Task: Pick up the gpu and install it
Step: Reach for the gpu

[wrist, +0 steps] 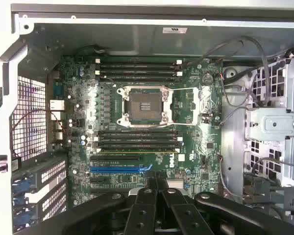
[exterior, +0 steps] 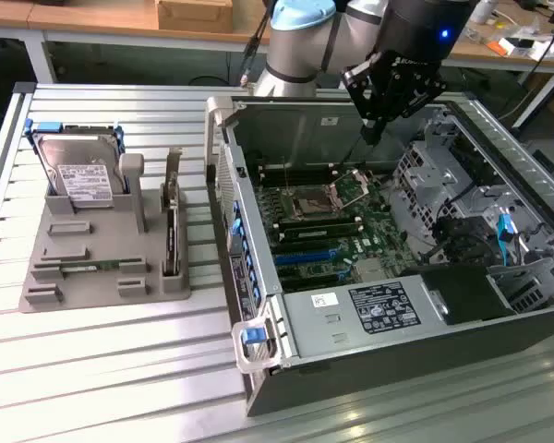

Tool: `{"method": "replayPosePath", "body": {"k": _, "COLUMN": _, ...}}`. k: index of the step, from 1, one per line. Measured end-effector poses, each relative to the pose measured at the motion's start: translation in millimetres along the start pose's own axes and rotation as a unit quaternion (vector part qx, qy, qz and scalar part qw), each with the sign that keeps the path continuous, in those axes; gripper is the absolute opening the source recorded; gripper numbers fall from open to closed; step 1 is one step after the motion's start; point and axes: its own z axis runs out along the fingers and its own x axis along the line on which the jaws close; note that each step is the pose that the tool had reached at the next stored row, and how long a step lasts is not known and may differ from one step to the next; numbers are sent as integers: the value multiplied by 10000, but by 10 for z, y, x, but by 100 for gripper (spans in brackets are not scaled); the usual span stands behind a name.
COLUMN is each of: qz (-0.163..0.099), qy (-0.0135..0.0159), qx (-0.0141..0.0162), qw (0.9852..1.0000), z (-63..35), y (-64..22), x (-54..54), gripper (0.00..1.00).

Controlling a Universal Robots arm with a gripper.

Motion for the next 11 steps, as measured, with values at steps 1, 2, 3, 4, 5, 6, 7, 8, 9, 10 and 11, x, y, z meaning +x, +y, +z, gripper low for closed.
{"method": "replayPosePath", "body": {"k": 1, "qz": 0, "qy": -1, "qx": 0, "qw": 10000, "z": -1, "y": 0, "x": 63, "gripper": 11}}
{"method": "replayPosePath", "body": {"k": 2, "qz": 0, "qy": -2, "qx": 0, "qw": 10000, "z": -2, "y": 0, "x": 73, "gripper": 11}}
{"method": "replayPosePath", "body": {"k": 3, "qz": 0, "qy": -1, "qx": 0, "qw": 10000, "z": -2, "y": 0, "x": 83, "gripper": 11}}
{"method": "replayPosePath", "body": {"k": 4, "qz": 0, "qy": -1, "qx": 0, "qw": 10000, "z": -2, "y": 0, "x": 89, "gripper": 11}}
{"method": "replayPosePath", "body": {"k": 5, "qz": 0, "qy": -2, "qx": 0, "qw": 10000, "z": -2, "y": 0, "x": 93, "gripper": 11}}
{"method": "replayPosePath", "body": {"k": 6, "qz": 0, "qy": -2, "qx": 0, "qw": 10000, "z": -2, "y": 0, "x": 98, "gripper": 11}}
{"method": "replayPosePath", "body": {"k": 7, "qz": 0, "qy": -2, "qx": 0, "qw": 10000, "z": -3, "y": -1, "x": 104, "gripper": 11}}
{"method": "replayPosePath", "body": {"k": 8, "qz": 0, "qy": -2, "qx": 0, "qw": 10000, "z": -3, "y": -1, "x": 110, "gripper": 11}}
{"method": "replayPosePath", "body": {"k": 9, "qz": 0, "qy": -2, "qx": 0, "qw": 10000, "z": -3, "y": -1, "x": 116, "gripper": 11}}
{"method": "replayPosePath", "body": {"k": 10, "qz": 0, "qy": -2, "qx": 0, "qw": 10000, "z": -3, "y": 0, "x": 121, "gripper": 11}}
{"method": "replayPosePath", "body": {"k": 11, "qz": 0, "qy": -3, "qx": 0, "qw": 10000, "z": -3, "y": 0, "x": 126, "gripper": 11}}
